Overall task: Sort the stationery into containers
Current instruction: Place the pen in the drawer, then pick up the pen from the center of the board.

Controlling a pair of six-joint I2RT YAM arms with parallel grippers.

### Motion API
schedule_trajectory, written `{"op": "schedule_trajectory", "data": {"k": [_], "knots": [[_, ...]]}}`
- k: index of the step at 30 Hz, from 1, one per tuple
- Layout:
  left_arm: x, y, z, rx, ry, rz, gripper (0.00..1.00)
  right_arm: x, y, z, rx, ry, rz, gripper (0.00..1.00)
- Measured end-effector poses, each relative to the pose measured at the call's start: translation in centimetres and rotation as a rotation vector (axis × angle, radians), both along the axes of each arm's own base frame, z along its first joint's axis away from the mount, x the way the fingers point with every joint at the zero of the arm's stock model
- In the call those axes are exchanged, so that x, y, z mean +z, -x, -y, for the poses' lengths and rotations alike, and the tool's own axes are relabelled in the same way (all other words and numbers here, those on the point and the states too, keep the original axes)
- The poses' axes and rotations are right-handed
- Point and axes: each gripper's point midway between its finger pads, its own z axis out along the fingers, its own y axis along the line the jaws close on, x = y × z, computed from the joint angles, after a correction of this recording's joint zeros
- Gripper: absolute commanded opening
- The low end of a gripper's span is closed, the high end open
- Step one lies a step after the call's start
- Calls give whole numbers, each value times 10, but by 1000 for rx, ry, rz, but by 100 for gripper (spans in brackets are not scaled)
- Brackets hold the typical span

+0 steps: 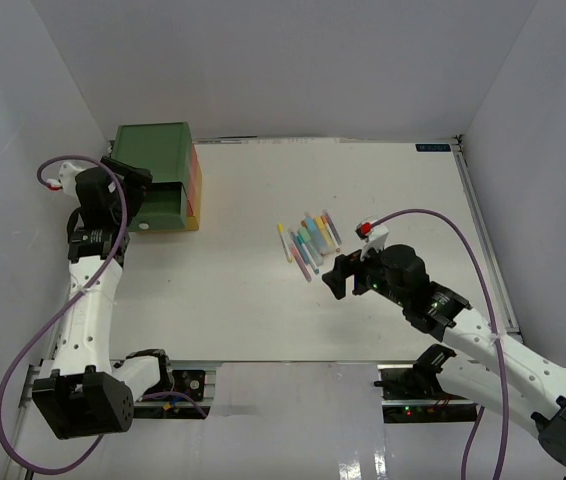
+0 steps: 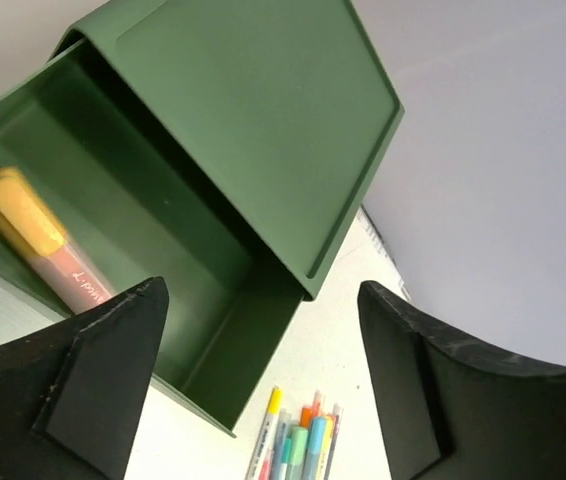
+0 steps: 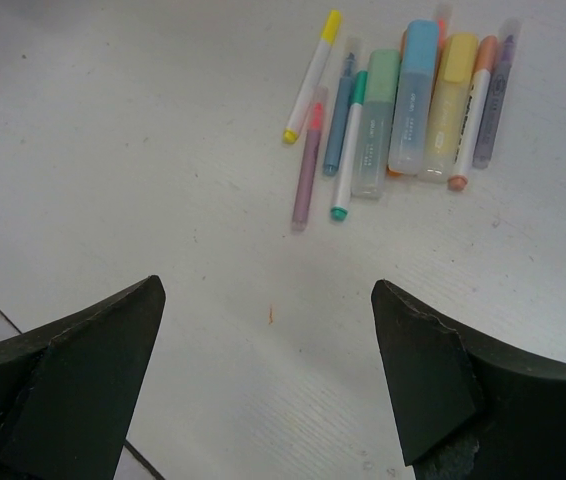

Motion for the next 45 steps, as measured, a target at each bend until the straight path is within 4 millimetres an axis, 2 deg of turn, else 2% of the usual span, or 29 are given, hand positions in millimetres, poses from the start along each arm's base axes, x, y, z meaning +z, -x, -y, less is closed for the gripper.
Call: {"op": "schedule_trajectory", "data": {"k": [3, 7, 11, 17, 19, 23, 27, 34, 45], "knots": [[8, 0, 4, -53, -47, 2, 98, -8, -4, 5, -23, 39, -8, 92], [21, 1, 22, -209, -125, 19, 98, -14, -14, 11, -60, 106, -19, 94], [15, 9, 43, -381, -189, 8, 98, -20, -32, 12, -97, 183, -59, 100], [-2, 46, 67, -557, -256, 16, 98, -36, -62, 3, -103, 281, -118, 90], [-2, 62, 74, -605, -282, 47, 98, -43, -72, -2, -93, 303, -151, 82], [-9, 93, 88, -667, -326, 96, 98, -55, -96, -12, -90, 339, -198, 80], [-20, 114, 95, -700, -359, 97, 98, -70, -117, -20, -92, 371, -239, 77], [-29, 125, 101, -725, -378, 70, 98, -96, -139, -32, -93, 412, -294, 69], [-28, 127, 104, -732, -380, 74, 98, -123, -146, -33, -100, 463, -341, 59]]}}
